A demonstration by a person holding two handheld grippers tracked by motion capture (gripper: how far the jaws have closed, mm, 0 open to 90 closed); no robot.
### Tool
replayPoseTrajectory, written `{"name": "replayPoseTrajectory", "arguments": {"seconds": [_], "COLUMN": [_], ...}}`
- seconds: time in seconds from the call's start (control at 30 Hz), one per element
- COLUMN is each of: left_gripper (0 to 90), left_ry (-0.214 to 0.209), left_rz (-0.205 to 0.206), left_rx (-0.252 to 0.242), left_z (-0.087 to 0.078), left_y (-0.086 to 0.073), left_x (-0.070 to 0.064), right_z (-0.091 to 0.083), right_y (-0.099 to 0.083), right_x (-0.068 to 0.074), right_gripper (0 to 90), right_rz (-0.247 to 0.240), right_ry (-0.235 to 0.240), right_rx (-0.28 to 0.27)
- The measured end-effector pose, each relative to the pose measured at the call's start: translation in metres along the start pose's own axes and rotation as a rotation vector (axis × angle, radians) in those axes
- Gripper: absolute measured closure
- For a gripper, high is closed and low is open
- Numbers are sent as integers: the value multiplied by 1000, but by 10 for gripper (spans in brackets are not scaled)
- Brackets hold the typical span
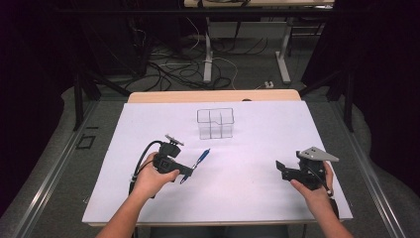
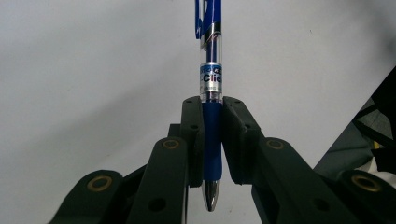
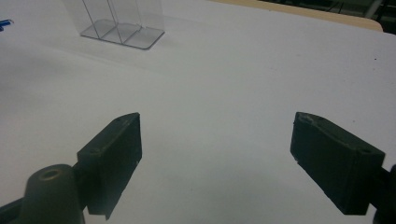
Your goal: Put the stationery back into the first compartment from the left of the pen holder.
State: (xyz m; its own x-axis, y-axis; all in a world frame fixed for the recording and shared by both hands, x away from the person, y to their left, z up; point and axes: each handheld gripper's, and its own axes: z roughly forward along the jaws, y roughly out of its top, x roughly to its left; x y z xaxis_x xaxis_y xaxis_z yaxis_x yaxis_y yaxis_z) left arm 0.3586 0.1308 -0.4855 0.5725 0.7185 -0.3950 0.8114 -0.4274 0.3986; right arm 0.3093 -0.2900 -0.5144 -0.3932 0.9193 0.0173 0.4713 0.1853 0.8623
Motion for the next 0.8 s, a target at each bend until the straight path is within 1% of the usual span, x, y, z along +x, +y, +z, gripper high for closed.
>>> {"name": "replayPoseTrajectory", "arguments": {"seconds": [0.1,0.13,0.2,0.23,0.27,0.3,0.37,0.4,0.43,0.47,0.5,0.53,0.57,0.6,0.63,0.67,0.73,0.77,0.8], "left_gripper": [800,799,800,799,799,799,800,799,799,800,799,800,799,799,800,800,799,799,799], "left_ry": [-1,-7,-13,-19,-24,-32,-36,-45,-45,-53,-56,-58,-58,-60,-63,-63,-69,-74,-74], "left_rz": [1,-13,-10,-1,-16,-15,-14,2,2,6,24,15,30,24,35,35,44,40,40], "left_rx": [-1,-11,-15,-12,-16,-17,-15,-9,-9,-12,-7,-7,-3,-3,2,2,7,10,10], "left_z": [-1,-2,-3,-3,-3,-3,-3,-2,-2,-1,-1,0,0,1,2,2,4,5,5], "left_y": [0,0,0,0,0,0,0,0,0,1,1,1,1,1,1,1,1,1,1], "left_x": [2,2,3,3,2,1,0,-2,-2,-6,-6,-9,-10,-12,-13,-13,-16,-18,-18], "right_z": [1,1,1,1,1,1,1,1,1,1,1,0,0,0,0,0,0,0,0], "right_y": [0,0,0,0,0,0,0,0,0,0,0,0,0,1,1,1,2,2,2], "right_x": [1,1,1,2,2,2,1,1,1,1,1,2,2,2,3,4,6,7,7], "right_gripper": [171,171,172,172,172,172,172,172,173,172,173,172,172,172,172,172,172,172,172], "right_rz": [-5,-11,-7,1,-6,0,-3,-1,-8,-8,-4,-3,-11,-21,-26,-26,-53,-64,-64], "right_ry": [-1,5,7,12,13,11,11,11,9,9,7,7,7,6,9,9,1,9,9], "right_rx": [-2,2,5,4,3,5,3,3,3,2,1,3,-2,0,-5,-4,-6,-7,-7]}}
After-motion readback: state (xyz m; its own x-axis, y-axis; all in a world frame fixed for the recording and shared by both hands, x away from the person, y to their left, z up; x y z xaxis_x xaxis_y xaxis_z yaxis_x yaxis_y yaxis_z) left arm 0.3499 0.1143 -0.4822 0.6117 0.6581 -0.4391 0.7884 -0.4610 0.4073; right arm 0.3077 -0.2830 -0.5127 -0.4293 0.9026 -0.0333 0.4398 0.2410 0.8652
